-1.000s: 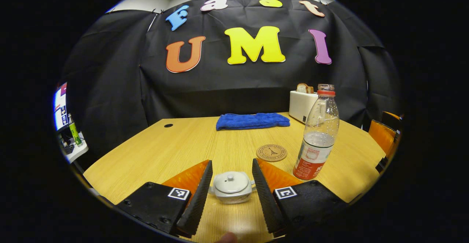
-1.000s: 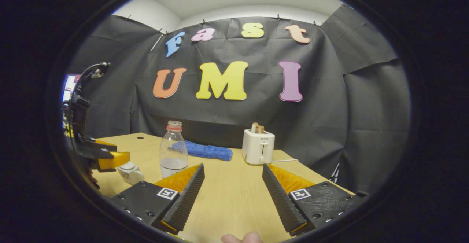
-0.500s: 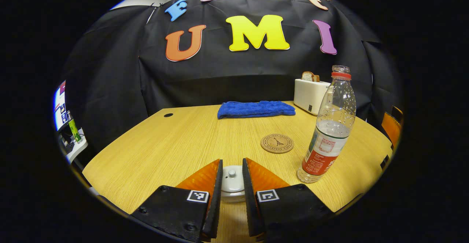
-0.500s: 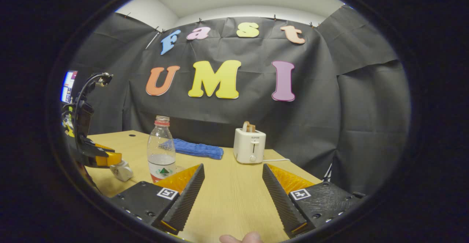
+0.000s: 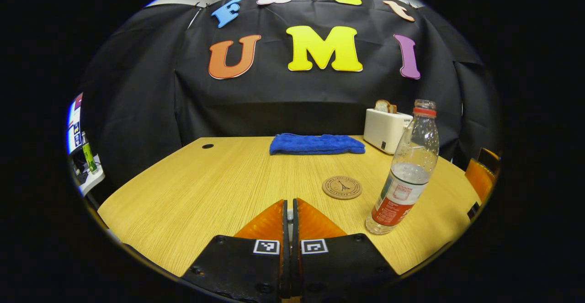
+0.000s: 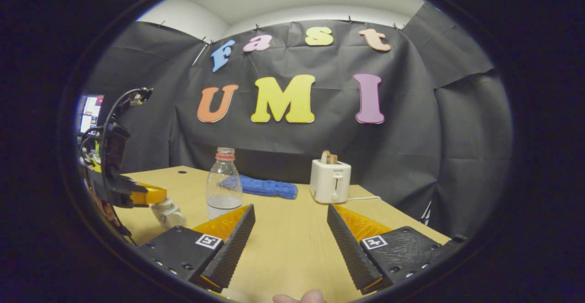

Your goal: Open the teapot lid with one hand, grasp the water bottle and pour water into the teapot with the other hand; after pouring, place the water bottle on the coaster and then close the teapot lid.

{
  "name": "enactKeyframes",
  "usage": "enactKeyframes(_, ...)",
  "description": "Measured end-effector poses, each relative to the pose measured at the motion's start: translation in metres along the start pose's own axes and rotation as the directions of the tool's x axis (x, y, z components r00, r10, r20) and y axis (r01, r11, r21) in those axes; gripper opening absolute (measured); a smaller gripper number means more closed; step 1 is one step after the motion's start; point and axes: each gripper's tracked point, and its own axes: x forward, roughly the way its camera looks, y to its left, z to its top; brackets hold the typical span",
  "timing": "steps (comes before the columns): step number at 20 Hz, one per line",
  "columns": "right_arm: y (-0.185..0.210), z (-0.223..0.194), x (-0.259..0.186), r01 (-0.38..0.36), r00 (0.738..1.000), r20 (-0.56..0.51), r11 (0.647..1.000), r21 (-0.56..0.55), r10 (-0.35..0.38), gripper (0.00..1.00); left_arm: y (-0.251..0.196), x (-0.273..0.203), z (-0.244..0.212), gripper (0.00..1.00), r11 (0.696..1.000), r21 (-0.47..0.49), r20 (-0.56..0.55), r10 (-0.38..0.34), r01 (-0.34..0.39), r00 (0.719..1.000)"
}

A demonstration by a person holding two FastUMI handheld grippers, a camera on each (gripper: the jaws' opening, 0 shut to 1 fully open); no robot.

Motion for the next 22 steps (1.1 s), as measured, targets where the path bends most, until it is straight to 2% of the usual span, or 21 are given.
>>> enactKeyframes(4, 0.027, -0.006, 0.001, -0.088, 0.996, -0.028, 0.996, 0.031, 0.089, 0.97, 0.005, -0.013, 0.015, 0.03, 1.000, -0.003, 0.043, -0.007, 0.007, 0.999)
enactKeyframes(7, 0.054, -0.016, 0.004, -0.168, 0.983, -0.069, 0.984, 0.066, 0.172, 0.97, 0.010, -0.028, 0.024, 0.03, 1.000, -0.010, 0.077, -0.007, 0.008, 0.997)
enactKeyframes(11, 0.076, -0.032, 0.015, -0.215, 0.966, -0.126, 0.972, 0.093, 0.226, 0.95, 0.020, -0.049, 0.034, 0.03, 1.000, -0.021, 0.120, -0.006, 0.008, 0.993)
enactKeyframes(16, 0.097, -0.038, 0.042, -0.227, 0.962, -0.141, 0.971, 0.075, 0.236, 0.95, 0.037, -0.069, 0.033, 0.03, 1.000, -0.025, 0.128, 0.018, -0.015, 0.992)
enactKeyframes(19, 0.100, -0.041, 0.058, -0.213, 0.965, -0.151, 0.976, 0.033, 0.216, 0.95, 0.045, -0.078, 0.032, 0.03, 0.999, -0.027, 0.130, 0.032, -0.029, 0.991)
enactKeyframes(22, 0.103, -0.045, 0.069, -0.209, 0.963, -0.164, 0.977, 0.046, 0.213, 0.97, 0.054, -0.083, 0.031, 0.03, 0.998, -0.038, 0.135, 0.056, -0.052, 0.989)
